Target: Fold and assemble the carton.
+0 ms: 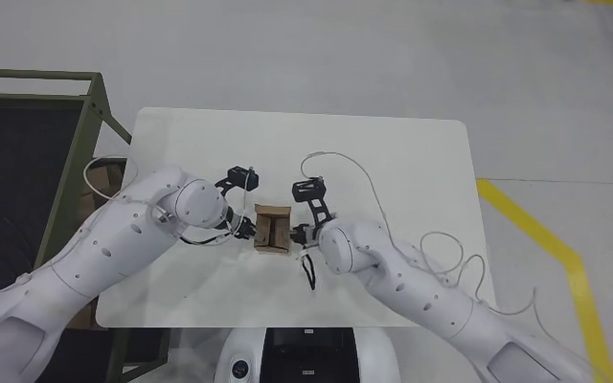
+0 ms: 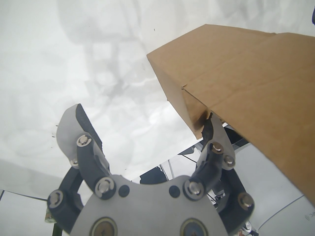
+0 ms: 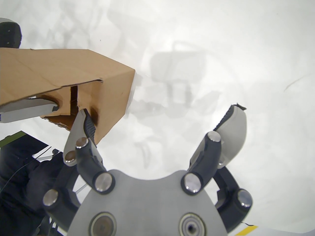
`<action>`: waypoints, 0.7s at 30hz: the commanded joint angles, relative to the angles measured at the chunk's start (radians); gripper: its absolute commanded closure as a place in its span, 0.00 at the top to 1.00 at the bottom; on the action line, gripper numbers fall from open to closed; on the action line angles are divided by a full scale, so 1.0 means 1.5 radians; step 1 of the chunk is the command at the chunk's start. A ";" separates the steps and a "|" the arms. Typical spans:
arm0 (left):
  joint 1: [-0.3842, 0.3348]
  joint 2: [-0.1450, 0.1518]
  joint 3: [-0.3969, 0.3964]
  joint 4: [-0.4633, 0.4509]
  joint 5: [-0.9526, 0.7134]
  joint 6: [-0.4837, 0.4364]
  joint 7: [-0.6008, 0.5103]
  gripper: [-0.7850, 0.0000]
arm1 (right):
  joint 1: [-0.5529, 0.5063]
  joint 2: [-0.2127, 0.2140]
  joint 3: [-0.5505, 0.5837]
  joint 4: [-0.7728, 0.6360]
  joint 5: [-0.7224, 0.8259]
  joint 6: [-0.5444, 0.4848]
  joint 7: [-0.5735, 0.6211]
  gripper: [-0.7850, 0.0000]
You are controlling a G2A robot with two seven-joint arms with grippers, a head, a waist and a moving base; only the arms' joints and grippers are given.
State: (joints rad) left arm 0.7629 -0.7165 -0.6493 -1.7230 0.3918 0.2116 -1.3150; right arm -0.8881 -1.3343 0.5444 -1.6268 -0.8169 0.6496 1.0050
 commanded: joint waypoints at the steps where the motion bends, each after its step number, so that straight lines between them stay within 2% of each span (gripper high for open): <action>1: 0.003 0.000 -0.003 -0.002 0.001 -0.003 -0.003 1.00 | 0.004 -0.004 -0.006 0.003 -0.011 0.006 0.006 1.00; 21: 0.024 -0.008 -0.021 -0.008 0.017 -0.011 -0.020 1.00 | 0.000 -0.030 0.003 0.025 -0.049 0.019 0.025 1.00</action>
State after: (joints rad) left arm 0.7983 -0.7263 -0.6802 -1.7362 0.4161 0.1917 -1.3441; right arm -0.8875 -1.3773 0.5477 -1.5901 -0.8876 0.6783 1.0397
